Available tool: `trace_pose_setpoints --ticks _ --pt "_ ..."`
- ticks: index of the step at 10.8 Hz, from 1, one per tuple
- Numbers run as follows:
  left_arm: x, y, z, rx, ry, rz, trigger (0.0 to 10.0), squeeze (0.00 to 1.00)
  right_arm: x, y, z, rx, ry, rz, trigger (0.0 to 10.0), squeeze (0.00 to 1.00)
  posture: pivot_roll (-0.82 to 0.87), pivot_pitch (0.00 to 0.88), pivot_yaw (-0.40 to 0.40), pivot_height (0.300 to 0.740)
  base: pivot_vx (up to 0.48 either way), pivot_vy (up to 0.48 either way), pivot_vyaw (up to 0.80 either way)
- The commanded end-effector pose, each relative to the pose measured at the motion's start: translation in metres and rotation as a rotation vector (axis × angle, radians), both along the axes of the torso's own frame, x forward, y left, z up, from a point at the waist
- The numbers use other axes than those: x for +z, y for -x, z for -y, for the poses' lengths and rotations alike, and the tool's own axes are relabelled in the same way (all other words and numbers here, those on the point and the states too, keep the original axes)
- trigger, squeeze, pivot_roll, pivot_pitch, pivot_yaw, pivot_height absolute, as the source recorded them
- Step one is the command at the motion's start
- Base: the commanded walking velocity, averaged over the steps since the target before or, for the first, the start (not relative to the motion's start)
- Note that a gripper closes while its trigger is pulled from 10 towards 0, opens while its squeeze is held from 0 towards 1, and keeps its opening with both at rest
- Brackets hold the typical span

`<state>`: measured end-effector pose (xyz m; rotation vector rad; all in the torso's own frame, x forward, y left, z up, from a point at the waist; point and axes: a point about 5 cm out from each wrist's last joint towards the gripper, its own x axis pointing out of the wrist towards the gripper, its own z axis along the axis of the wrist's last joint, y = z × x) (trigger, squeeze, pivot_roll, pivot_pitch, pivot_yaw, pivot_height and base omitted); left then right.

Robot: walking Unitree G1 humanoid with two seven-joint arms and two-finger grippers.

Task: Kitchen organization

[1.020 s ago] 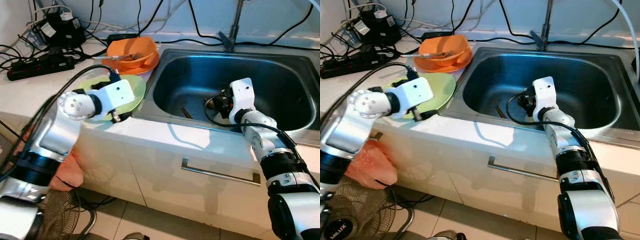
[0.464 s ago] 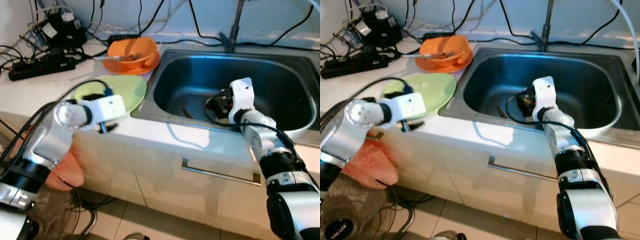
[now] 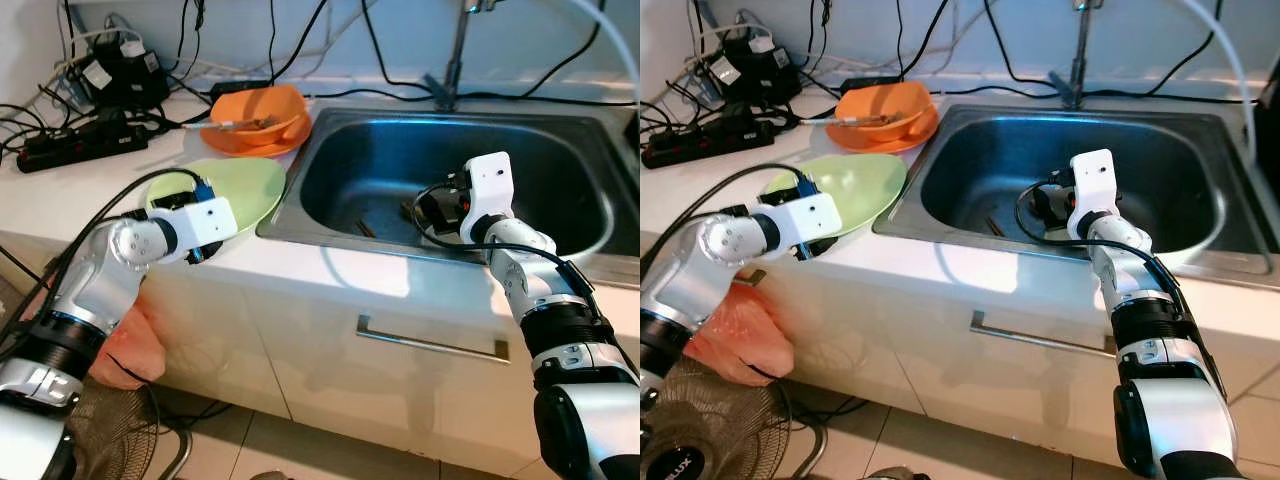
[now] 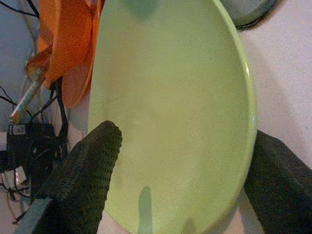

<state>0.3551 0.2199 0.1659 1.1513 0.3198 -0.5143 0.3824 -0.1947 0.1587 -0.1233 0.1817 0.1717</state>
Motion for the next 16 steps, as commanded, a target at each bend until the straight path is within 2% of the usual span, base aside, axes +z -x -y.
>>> trace_pose_setpoints --ticks 1,2,5,7,9,11,12,13,14,15,16 --pt "-0.030 0.007 -0.010 0.039 -0.058 -0.106 0.0 0.00 0.012 -0.003 -0.004 0.009 -0.035 0.035 10.0 0.13 0.15 0.028 0.117 0.740 0.000 0.000 0.00" --pt "-0.034 0.005 -0.008 0.033 -0.052 -0.098 0.0 0.00 0.015 -0.003 -0.005 0.031 -0.038 0.040 10.0 0.00 0.15 0.028 0.117 0.740 0.000 0.000 0.00" --pt "-0.034 0.004 -0.007 0.022 -0.035 -0.076 0.0 0.00 0.004 0.002 0.006 0.007 -0.040 0.008 10.0 0.00 0.15 0.037 0.116 0.740 0.000 0.000 0.00" --pt "-0.036 0.003 -0.005 0.020 -0.021 -0.074 0.0 0.00 0.003 0.003 0.016 -0.029 -0.078 0.032 10.0 0.00 0.15 0.039 0.116 0.740 0.000 0.000 0.00" --pt "-0.036 0.002 -0.006 0.020 -0.022 -0.067 0.0 0.00 -0.004 0.005 0.013 -0.014 -0.068 0.009 10.0 0.00 0.15 0.038 0.115 0.740 0.000 0.000 0.00" --pt "-0.036 0.002 -0.007 0.023 -0.027 -0.062 0.0 0.00 -0.006 0.005 0.018 -0.038 -0.041 0.021 10.0 0.00 0.15 0.036 0.113 0.740 0.000 0.000 0.00" --pt "-0.037 0.001 -0.006 0.021 -0.027 -0.056 0.0 0.00 -0.010 0.005 0.032 -0.104 0.001 0.032 10.0 0.00 0.14 0.036 0.119 0.740 0.000 0.000 0.00" --pt "-0.039 0.002 0.000 -0.002 -0.029 -0.052 0.0 0.00 -0.009 0.005 0.060 -0.215 0.002 0.027 10.0 0.00 0.15 0.037 0.116 0.740 0.000 0.000 0.73" --pt "-0.038 0.002 -0.002 0.008 -0.018 -0.054 2.8 0.00 0.000 0.003 0.060 -0.204 -0.031 0.065 10.0 0.00 0.16 0.034 0.105 0.740 0.000 0.000 0.00" --pt "-0.037 0.003 -0.005 0.019 -0.016 -0.050 8.2 0.00 -0.005 0.005 0.057 -0.185 -0.024 0.059 10.0 0.00 0.17 0.034 0.108 0.740 0.000 0.000 0.00" --pt "-0.038 0.003 -0.005 0.009 -0.019 -0.057 3.4 0.00 -0.015 0.008 0.055 -0.174 0.000 0.039 10.0 0.00 0.16 0.036 0.111 0.740 0.000 0.000 0.00"
